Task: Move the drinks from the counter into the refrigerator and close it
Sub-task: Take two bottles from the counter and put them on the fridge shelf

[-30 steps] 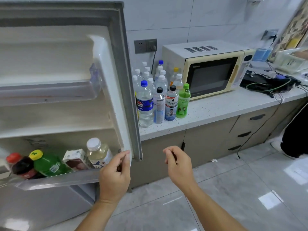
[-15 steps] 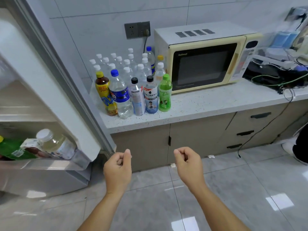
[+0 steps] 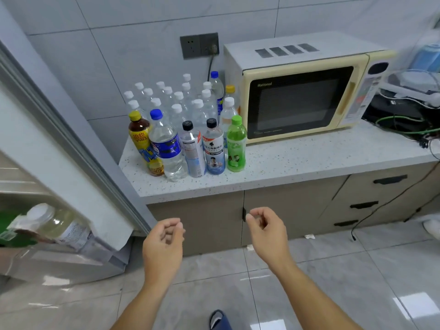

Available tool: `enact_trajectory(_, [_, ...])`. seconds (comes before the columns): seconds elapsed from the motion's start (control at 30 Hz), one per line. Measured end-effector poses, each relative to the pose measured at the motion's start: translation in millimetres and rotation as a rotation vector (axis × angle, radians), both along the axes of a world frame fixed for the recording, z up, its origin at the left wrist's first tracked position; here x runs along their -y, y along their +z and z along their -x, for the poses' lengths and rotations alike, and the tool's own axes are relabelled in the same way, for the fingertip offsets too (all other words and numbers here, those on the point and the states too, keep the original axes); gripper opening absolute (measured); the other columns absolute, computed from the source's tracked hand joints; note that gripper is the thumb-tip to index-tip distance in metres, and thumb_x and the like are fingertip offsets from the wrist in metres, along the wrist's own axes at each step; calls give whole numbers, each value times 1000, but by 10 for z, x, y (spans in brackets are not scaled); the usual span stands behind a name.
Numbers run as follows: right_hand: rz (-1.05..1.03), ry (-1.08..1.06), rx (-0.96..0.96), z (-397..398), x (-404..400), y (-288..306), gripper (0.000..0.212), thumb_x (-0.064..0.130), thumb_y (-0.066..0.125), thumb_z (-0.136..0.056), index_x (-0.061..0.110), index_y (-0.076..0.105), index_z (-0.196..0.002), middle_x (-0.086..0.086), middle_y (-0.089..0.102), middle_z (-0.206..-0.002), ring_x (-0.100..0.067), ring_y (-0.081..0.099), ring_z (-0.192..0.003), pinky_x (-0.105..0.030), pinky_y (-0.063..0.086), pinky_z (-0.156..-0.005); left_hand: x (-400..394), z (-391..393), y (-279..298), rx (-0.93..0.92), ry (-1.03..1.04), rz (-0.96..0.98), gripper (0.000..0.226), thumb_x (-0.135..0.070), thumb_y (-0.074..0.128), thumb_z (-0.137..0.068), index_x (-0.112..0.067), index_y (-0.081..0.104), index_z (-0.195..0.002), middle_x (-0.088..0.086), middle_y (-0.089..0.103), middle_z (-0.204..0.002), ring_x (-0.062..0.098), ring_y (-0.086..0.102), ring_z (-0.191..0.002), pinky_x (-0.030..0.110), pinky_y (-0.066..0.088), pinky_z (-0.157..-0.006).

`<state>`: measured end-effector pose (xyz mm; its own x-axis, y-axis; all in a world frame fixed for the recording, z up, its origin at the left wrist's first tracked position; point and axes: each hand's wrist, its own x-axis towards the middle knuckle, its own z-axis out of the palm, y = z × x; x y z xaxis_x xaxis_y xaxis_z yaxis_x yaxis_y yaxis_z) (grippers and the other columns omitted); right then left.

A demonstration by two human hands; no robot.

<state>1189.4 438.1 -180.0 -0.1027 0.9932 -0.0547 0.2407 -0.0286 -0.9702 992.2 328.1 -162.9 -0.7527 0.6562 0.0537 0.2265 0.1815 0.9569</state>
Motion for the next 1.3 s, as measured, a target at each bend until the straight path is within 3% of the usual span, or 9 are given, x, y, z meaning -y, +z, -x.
enact_trajectory(0.13, [-7,33,59,148,-473,137,19,27,68,-91,36,55,-102,9,61,-78,3,56,-67,-14,42,-64,-468,40,122,-13,-32,-16,16,-23,65,-91,-38,66,-97,-13,67,-83,7,64,-75,36,59,-72])
enact_trajectory(0.27, [-6,39,110,365,-987,293,37,30,68,-91,31,49,-122,11,58,-99,-2,61,-77,-9,44,-57,-955,125,304,-118,-113,-16,25,-26,67,-91,-41,58,-109,-21,60,-105,1,62,-95,18,52,-76])
enact_trajectory(0.37, [-49,41,160,537,-1331,368,52,31,71,-89,26,45,-133,9,56,-112,-11,60,-96,-22,47,-76,-1263,259,430,-208,-141,-18,37,-24,67,-90,-47,50,-114,-25,51,-109,1,57,-101,10,44,-74])
enact_trajectory(0.57, [-124,-29,226,830,-1839,290,72,30,77,-83,22,38,-144,-1,48,-141,-18,50,-125,-37,46,-100,-1710,536,434,-262,-148,-57,39,-22,68,-89,-33,56,-124,-16,51,-115,-7,51,-107,15,46,-81])
enact_trajectory(0.7, [-133,-29,178,968,-2025,236,85,26,83,-76,28,34,-146,3,43,-143,-15,47,-127,-36,44,-104,-1828,602,394,-324,-127,-59,40,-20,71,-86,-30,57,-122,-15,48,-114,6,54,-103,23,49,-81])
enact_trajectory(0.8, [-132,-18,142,1042,-2155,197,93,21,86,-72,31,32,-146,9,45,-141,-5,42,-122,-25,37,-101,-1927,606,410,-373,-131,-62,39,-18,72,-85,-27,60,-120,-16,48,-114,10,55,-106,20,48,-80])
enact_trajectory(1.0, [-132,59,107,1084,-2310,123,75,23,84,-73,52,35,-120,31,55,-107,-3,57,-101,-16,42,-82,-2010,595,414,-373,-85,-16,36,-15,73,-85,-20,62,-119,-7,49,-119,16,57,-110,43,54,-91])
enact_trajectory(1.17, [-126,14,104,955,-2385,89,66,24,80,-75,51,37,-117,31,59,-97,13,58,-88,-15,42,-71,-2066,524,468,-414,-76,-20,41,-11,75,-83,-18,61,-121,-3,48,-123,19,58,-107,40,55,-89])
enact_trajectory(1.3, [-144,-33,95,790,-2554,68,67,23,81,-77,42,39,-126,32,57,-100,14,58,-90,-17,45,-76,-2116,587,562,-543,-87,-38,43,-8,76,-80,-15,62,-120,0,48,-124,20,57,-110,36,55,-89])
